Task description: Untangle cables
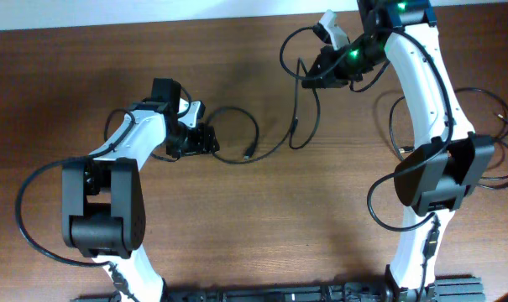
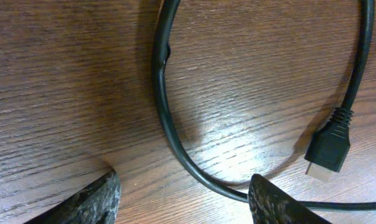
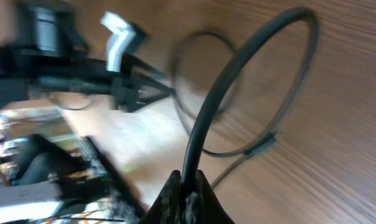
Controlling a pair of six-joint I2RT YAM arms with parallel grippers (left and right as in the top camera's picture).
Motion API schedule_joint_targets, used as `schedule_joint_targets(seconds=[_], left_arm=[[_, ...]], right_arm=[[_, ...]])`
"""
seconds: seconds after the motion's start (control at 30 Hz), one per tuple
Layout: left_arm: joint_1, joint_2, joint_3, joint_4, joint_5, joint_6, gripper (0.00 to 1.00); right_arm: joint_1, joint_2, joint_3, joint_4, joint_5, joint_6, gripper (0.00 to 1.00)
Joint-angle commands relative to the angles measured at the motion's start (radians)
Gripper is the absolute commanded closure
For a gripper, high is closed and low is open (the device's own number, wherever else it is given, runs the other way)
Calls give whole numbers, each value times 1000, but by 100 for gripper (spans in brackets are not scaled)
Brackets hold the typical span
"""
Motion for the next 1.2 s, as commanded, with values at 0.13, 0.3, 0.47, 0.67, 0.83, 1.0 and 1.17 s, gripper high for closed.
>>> schedule_joint_targets(seconds=[0.13, 0.3, 0.47, 0.67, 0.83, 1.0, 1.17], left_arm=[[55, 9, -8, -3, -134, -74, 28], [145, 9, -8, -40, -134, -74, 26], [152, 9, -8, -64, -134, -74, 26], [151, 9, -8, -68, -134, -74, 24], [151, 9, -8, -69, -130, -74, 24], [151, 9, -8, -68, -131, -74, 23], [151, 9, 5, -62, -131, -72, 23]], right_arm=[[-7, -23, 20, 83, -317, -8, 96], [-204, -23, 135, 103, -161, 87, 96], [-400, -23, 531, 21, 268, 207, 96], [-672, -14, 738, -114, 466, 375, 96], [-684, 3, 565, -233, 667, 363, 96], [-682, 3, 509, -233, 632, 363, 42], [-680, 3, 509, -233, 548, 329, 30]])
